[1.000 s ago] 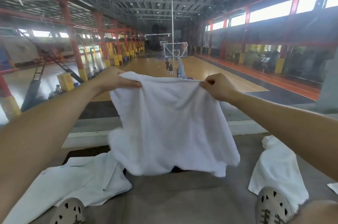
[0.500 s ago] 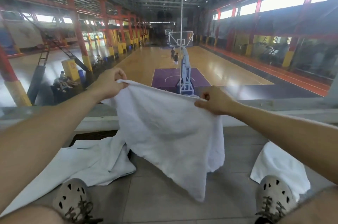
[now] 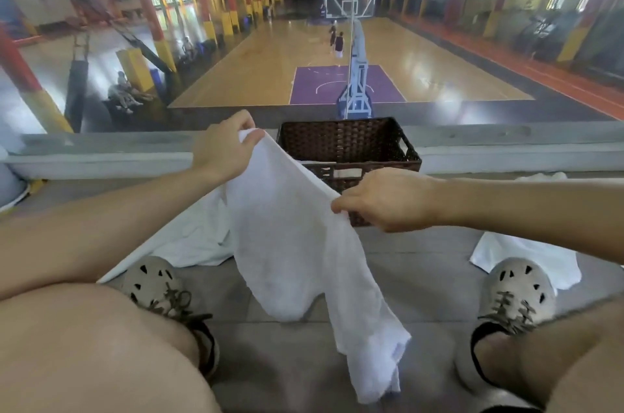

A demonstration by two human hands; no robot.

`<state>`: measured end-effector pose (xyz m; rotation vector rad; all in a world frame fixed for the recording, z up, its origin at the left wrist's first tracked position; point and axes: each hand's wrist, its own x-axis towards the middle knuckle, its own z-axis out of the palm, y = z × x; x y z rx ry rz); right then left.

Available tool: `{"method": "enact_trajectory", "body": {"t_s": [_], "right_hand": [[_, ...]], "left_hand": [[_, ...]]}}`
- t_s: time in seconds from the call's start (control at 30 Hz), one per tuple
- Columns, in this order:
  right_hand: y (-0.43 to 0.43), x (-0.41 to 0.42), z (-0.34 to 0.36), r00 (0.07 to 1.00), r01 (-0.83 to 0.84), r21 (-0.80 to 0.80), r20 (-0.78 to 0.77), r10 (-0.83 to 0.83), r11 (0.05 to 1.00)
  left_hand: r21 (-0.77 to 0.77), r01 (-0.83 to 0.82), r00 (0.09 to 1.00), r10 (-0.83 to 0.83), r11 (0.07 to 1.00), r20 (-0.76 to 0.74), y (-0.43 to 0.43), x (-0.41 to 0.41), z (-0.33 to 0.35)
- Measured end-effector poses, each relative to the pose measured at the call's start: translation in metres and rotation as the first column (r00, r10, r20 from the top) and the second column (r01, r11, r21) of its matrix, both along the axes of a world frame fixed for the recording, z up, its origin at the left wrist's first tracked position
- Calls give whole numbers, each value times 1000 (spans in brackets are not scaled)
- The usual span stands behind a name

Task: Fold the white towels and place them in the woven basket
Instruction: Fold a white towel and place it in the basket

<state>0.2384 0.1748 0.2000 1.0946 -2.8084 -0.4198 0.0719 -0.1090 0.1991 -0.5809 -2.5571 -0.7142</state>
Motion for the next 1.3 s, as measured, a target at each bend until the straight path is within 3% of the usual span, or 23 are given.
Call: {"method": "enact_trajectory", "body": {"t_s": [0.1, 0.2, 0.27, 0.33, 0.47, 0.57, 0.67, 0.73, 0.87, 1.1, 1.3], "right_hand": [[-2, -7, 0, 889, -334, 148, -277, 364, 931], [-15, -6, 4, 810, -534, 175, -176, 560, 827], [-25, -3, -6, 803, -583, 121, -67, 593, 803], [-33, -3, -10, 858, -502, 86, -77, 508, 861], [-21, -18, 6, 954, -169, -129, -272, 129, 977], [-6, -27, 25, 940, 49, -318, -307, -152, 947], [1, -33, 39, 905, 316, -393, -149, -399, 864], [2, -36, 40, 868, 425, -421, -63, -493, 802], [2, -38, 39, 852, 374, -561, -107, -513, 738], [-2, -28, 47, 908, 248, -685, -82, -412, 685], [13, -23, 47, 899, 265, -704, -66, -432, 659]], "left_hand": [[-79, 52, 998, -54, 995, -14, -2, 10, -4], [-69, 129, 991, -127, 989, 35, -7, 12, -8], [-62, 168, 983, -163, 984, 83, -7, 13, -12], [-82, 185, 979, -177, 979, 102, -3, 16, -15], [-163, 201, 980, -198, 966, 35, -1, 17, -20], [-235, 277, 960, -279, 932, 27, 3, 19, -29], [-241, 376, 927, -366, 895, 87, 17, 31, -39], [-149, 415, 906, -393, 898, 154, 26, 41, -42], [-90, 324, 924, -295, 942, 243, 41, 50, -45], [-17, 152, 976, -147, 988, 162, 85, 60, -34], [-83, 198, 975, -187, 977, 121, 105, 50, -32]]}}
